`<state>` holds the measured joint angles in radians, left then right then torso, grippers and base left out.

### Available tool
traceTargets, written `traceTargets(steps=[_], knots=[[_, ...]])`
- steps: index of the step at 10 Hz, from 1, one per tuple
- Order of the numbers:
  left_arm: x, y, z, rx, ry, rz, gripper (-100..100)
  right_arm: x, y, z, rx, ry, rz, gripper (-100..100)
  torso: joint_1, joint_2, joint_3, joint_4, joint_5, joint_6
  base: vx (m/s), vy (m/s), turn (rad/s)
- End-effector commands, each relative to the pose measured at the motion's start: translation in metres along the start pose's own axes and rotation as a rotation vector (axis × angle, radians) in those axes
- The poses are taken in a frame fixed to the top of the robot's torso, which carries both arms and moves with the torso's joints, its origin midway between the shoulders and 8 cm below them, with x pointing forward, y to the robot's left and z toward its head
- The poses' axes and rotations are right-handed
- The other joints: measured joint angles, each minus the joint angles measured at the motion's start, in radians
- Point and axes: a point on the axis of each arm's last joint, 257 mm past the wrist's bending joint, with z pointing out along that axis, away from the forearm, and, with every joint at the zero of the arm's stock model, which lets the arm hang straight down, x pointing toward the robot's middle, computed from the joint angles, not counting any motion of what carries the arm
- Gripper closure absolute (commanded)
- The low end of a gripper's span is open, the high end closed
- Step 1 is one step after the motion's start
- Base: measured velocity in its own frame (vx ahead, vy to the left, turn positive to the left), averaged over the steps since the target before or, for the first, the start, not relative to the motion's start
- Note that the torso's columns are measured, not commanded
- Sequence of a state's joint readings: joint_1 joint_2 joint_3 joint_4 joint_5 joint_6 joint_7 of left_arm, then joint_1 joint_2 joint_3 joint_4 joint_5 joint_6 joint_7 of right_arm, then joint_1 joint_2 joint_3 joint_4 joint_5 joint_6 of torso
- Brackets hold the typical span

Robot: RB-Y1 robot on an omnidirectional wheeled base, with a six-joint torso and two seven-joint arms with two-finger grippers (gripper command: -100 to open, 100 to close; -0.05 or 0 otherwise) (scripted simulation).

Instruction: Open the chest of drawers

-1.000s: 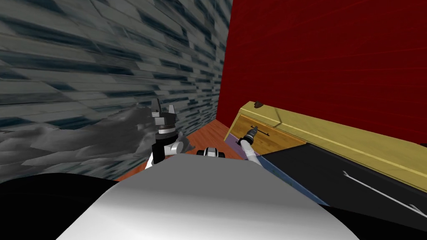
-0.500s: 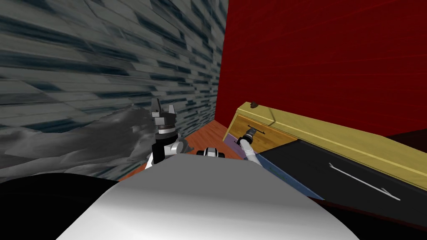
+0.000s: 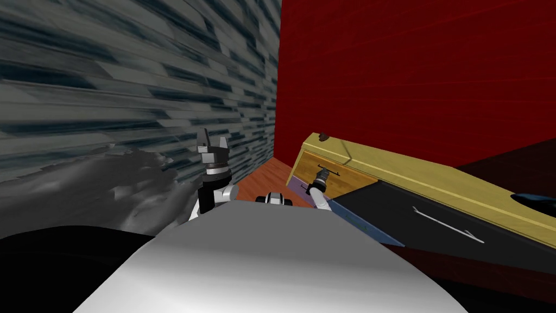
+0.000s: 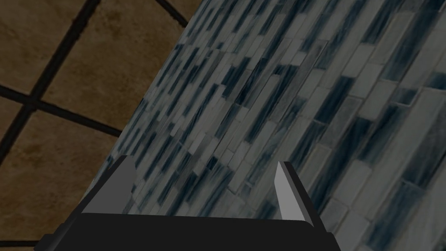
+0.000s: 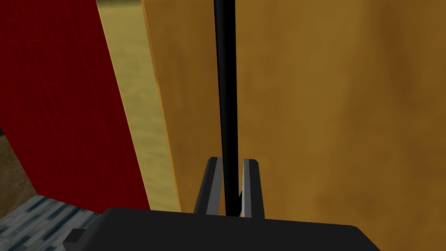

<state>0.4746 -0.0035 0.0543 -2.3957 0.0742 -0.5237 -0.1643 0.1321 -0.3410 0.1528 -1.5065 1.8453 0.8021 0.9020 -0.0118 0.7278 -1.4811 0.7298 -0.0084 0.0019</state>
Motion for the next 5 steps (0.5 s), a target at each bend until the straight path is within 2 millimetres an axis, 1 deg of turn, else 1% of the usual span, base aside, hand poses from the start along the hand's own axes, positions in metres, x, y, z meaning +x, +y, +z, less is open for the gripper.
traceTargets(steps=[1, 2, 3, 4, 5], knots=[[0.000, 0.000, 0.000, 0.000, 0.000, 0.000, 0, -0.019, 0.001, -0.030, -0.008, -0.070, 0.033, 100, -0.002, 0.001, 0.001, -0.001, -0.001, -0.002, 0.138, -0.021, -0.289], [0.000, 0.000, 0.000, 0.000, 0.000, 0.000, 0, -0.009, 0.008, -0.042, -0.021, -0.073, 0.001, 100, -0.001, -0.001, -0.001, 0.000, 0.000, 0.001, 0.156, -0.019, -0.274], [0.000, 0.000, 0.000, 0.000, 0.000, 0.000, 0, -0.009, 0.008, -0.045, -0.015, -0.083, -0.022, 100, -0.001, 0.000, 0.000, -0.002, -0.002, 0.002, 0.079, -0.015, -0.033], [0.000, 0.000, 0.000, 0.000, 0.000, 0.000, 0, -0.032, -0.002, -0.062, -0.010, -0.135, 0.040, 100, -0.002, 0.004, 0.003, -0.001, -0.003, 0.000, 0.137, -0.032, -0.337], [0.000, 0.000, 0.000, 0.000, 0.000, 0.000, 0, -0.029, 0.000, -0.068, -0.011, -0.143, 0.017, 100, -0.003, 0.002, 0.002, -0.001, -0.002, 0.003, 0.143, -0.017, -0.221]])
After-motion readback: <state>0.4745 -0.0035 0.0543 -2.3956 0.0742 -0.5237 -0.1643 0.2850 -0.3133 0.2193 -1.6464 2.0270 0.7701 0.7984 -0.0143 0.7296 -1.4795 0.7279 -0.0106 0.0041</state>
